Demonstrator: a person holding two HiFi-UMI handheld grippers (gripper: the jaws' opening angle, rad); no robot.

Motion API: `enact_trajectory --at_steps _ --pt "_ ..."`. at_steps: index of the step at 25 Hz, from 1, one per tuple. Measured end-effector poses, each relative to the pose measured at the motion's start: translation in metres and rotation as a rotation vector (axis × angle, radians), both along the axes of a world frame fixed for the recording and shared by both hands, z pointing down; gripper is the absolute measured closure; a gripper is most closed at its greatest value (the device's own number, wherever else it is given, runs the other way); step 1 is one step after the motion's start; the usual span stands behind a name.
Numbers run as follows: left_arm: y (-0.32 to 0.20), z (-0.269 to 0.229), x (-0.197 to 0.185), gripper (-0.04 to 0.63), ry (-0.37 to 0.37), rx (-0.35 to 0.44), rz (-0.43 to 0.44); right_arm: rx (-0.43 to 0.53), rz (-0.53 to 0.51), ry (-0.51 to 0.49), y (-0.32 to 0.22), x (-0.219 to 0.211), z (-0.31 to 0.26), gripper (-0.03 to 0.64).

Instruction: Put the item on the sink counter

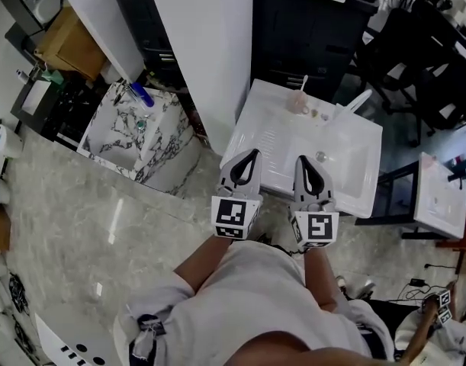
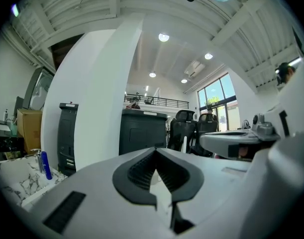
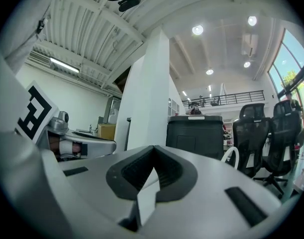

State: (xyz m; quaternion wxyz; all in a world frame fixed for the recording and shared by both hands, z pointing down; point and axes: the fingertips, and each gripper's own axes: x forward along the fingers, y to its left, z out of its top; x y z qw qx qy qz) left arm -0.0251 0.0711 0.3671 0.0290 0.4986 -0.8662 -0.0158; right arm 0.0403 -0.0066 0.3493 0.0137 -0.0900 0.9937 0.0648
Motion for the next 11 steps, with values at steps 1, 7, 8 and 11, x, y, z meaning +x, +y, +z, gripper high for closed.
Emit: enact_trajectory --at_steps 1,7,8,11 --pt "0.0026 0.0003 0.0002 0.586 0.003 0.001 -0.002 0.002 -0.001 0.004 0.0024 0.0003 0.0001 0.612" --pt "0.0086 -0.0006 -0.0006 0.585 -0.006 0.004 -0.012 0.011 -0.007 0.007 0.0065 -0.0008 -0.0019 0.612" --pt "0.0083 -0.0002 -0.0004 0.586 -0.007 0.006 -0.010 0.014 -0.007 0.005 0.0067 -0.0013 -0.0023 0.612" --pt "0.0077 0.0014 0.0013 0.586 -0.014 0.009 -0.003 0.018 -0.004 0.003 0.0080 -0.0012 -0.0001 0.612"
